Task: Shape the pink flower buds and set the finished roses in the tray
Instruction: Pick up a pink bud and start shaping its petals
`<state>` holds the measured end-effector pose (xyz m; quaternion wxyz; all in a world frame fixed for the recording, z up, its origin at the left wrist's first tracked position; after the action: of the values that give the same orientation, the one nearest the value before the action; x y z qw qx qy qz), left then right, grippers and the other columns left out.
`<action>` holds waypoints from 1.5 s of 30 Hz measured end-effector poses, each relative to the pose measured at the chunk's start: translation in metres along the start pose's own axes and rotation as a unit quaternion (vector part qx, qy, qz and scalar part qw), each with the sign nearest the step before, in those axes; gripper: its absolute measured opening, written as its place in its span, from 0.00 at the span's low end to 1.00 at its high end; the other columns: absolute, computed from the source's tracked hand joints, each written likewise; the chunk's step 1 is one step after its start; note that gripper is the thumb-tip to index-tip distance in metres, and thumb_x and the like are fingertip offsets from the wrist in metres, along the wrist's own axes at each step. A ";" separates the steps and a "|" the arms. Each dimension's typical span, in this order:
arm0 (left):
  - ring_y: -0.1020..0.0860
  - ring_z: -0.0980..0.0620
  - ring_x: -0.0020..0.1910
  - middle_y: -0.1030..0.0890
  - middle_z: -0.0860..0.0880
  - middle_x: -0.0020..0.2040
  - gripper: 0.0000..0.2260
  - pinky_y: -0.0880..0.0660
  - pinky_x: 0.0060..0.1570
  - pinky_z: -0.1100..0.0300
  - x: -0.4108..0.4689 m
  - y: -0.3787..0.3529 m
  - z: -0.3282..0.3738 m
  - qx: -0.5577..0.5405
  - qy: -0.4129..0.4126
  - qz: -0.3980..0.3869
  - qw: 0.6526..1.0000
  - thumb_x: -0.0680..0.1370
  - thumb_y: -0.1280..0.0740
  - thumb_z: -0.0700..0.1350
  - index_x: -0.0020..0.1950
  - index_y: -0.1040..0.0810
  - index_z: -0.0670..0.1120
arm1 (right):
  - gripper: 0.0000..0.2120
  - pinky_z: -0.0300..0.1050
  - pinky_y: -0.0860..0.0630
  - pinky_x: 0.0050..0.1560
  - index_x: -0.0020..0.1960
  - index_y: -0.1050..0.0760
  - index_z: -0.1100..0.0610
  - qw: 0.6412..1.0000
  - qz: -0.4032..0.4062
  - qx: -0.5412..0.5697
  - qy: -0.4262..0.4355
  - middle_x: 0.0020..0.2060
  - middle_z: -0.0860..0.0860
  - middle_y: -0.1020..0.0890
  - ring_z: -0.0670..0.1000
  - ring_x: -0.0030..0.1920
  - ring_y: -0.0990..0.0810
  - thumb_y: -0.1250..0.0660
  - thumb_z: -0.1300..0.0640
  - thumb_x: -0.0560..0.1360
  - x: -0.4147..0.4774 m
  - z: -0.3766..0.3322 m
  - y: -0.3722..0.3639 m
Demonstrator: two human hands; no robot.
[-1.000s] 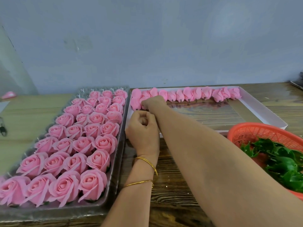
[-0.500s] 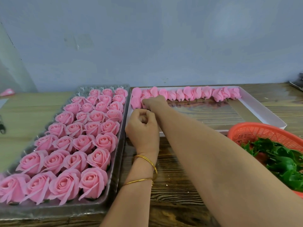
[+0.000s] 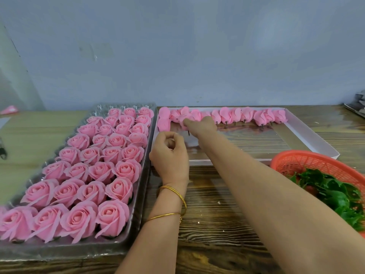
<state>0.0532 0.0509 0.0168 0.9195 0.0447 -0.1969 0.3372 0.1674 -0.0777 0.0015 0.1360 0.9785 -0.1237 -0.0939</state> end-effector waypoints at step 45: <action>0.17 0.49 0.48 0.17 0.43 0.46 0.13 0.20 0.49 0.56 -0.018 -0.043 -0.004 -0.151 0.129 -0.289 0.937 0.72 0.26 0.37 0.55 0.21 0.37 | 0.09 0.46 0.22 0.57 0.51 0.17 0.59 0.936 -0.226 0.086 0.257 0.48 0.57 0.14 0.49 0.51 0.18 0.30 0.68 0.73 -0.101 0.003 0.050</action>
<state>0.0698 0.0075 0.0087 0.9908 -0.0834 -0.1036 0.0261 0.0594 -0.0981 0.0280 0.0531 0.9793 0.1326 0.1432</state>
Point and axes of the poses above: each hand's wrist, its own x-axis towards the middle knuckle, its own y-axis out of the back of the hand, z = x × y, the point moved 7 cm from there along x, towards the middle knuckle
